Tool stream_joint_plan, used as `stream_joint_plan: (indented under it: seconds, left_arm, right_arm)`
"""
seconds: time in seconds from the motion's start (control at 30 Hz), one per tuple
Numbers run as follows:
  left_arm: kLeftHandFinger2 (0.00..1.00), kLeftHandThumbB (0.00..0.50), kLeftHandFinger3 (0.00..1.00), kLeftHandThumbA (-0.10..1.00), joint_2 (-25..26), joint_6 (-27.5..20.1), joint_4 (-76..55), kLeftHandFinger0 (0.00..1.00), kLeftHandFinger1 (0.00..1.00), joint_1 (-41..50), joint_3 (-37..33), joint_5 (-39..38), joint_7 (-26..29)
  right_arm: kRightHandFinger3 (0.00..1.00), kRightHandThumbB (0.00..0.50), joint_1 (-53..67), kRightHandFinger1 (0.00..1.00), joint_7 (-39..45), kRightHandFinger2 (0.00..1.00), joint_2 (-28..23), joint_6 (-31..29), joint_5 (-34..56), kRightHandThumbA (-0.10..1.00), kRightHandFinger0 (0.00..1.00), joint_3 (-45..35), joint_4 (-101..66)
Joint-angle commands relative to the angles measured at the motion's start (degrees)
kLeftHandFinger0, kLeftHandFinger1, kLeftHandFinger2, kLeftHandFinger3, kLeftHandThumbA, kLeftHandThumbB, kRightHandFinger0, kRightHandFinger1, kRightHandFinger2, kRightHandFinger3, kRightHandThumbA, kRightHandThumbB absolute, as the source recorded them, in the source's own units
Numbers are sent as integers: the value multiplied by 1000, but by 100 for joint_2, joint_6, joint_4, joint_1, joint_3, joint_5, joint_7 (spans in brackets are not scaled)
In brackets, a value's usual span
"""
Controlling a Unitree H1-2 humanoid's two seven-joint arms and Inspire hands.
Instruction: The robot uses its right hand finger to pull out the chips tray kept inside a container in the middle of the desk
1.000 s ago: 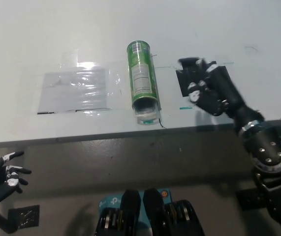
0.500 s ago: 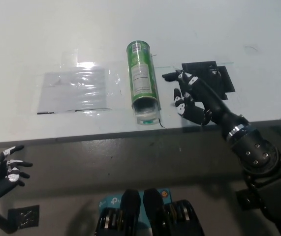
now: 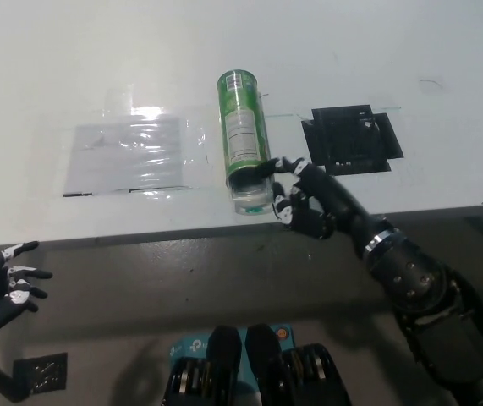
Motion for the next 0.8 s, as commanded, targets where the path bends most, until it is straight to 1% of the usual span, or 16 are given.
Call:
stream_joint_plan:
  seconds: [0.0, 0.07, 0.13, 0.17, 0.2, 0.23, 0.3, 0.33, 0.4, 0.43, 0.47, 0.53, 0.67, 0.7, 0.73, 0.77]
  left_arm:
    - [609, 63, 864, -100, 214, -48, -78, 461, 508, -144, 120, -100, -141]
    - [604, 65, 861, -99, 224, -38, -86, 462, 507, -145, 128, -95, -141]
    - [604, 65, 856, -100, 223, -14, -101, 462, 512, -143, 138, -100, -146]
    - [606, 63, 856, -98, 233, -56, -75, 460, 512, -144, 134, -101, -169]
    - [608, 63, 856, -97, 231, -56, -75, 459, 513, -145, 137, -99, -173]
    - [609, 77, 856, -83, 224, -59, -83, 459, 512, -151, 139, -99, -174]
    - [600, 76, 844, -75, 221, -83, -75, 453, 506, -168, 146, -97, -179]
    - [599, 77, 842, -74, 230, -82, -76, 452, 506, -176, 153, -98, -182]
    - [589, 79, 828, -64, 233, -43, -118, 443, 496, -176, 154, -90, -174]
    - [589, 77, 830, -62, 248, -59, -98, 442, 495, -183, 153, -95, -193]
    - [599, 65, 839, -60, 254, -77, -90, 447, 504, -186, 148, -93, -204]
    - [607, 63, 847, -81, 261, 0, -132, 460, 514, -213, 151, -98, -198]
    - [609, 70, 845, -91, 270, 34, -155, 461, 514, -250, 150, -91, -202]
    - [606, 68, 841, -97, 279, -22, -138, 456, 507, -269, 150, -88, -216]
    - [608, 63, 842, -100, 284, -80, -74, 459, 508, -284, 165, -121, -245]
    - [609, 65, 844, -100, 294, -85, -71, 461, 510, -282, 169, -117, -248]
  right_arm:
    - [743, 166, -429, 80, 94, 732, 130, -459, -114, -100, 8, 35, 75]
    - [739, 167, -444, 89, 95, 730, 178, -492, -132, -100, 15, 25, 117]
    - [726, 193, -500, 90, 37, 710, 243, -677, -195, -100, 42, 43, 236]
    - [729, 192, -517, 114, 56, 713, 247, -713, -213, -100, 76, 53, 256]
    - [729, 192, -517, 115, 60, 713, 252, -725, -219, -100, 80, 45, 264]
    - [726, 194, -513, 128, 33, 709, 256, -739, -267, -100, 90, 52, 287]
    - [731, 184, -506, 156, 83, 713, 226, -684, -309, -100, 134, 64, 316]
    - [732, 184, -516, 156, 79, 713, 234, -694, -313, -100, 134, 59, 324]
    - [728, 174, -506, 157, 66, 718, 198, -765, -354, -100, 119, 67, 405]
    - [732, 166, -495, 127, 66, 722, 166, -743, -401, -100, 36, 78, 451]
    - [735, 158, -489, 114, 86, 729, 157, -710, -407, -100, 6, 75, 438]
    - [741, 156, -464, 81, 100, 739, 85, -683, -482, -100, 0, 82, 414]
    - [733, 159, -431, 74, 96, 723, 8, -621, -586, -100, 0, 84, 445]
    - [747, 147, -443, 70, 133, 724, -23, -546, -628, -100, 0, 99, 457]
    - [762, 141, -394, 72, 217, 756, -83, -443, -666, -100, 0, 125, 377]
    - [770, 143, -369, 70, 211, 747, -113, -541, -681, -100, 0, 141, 400]
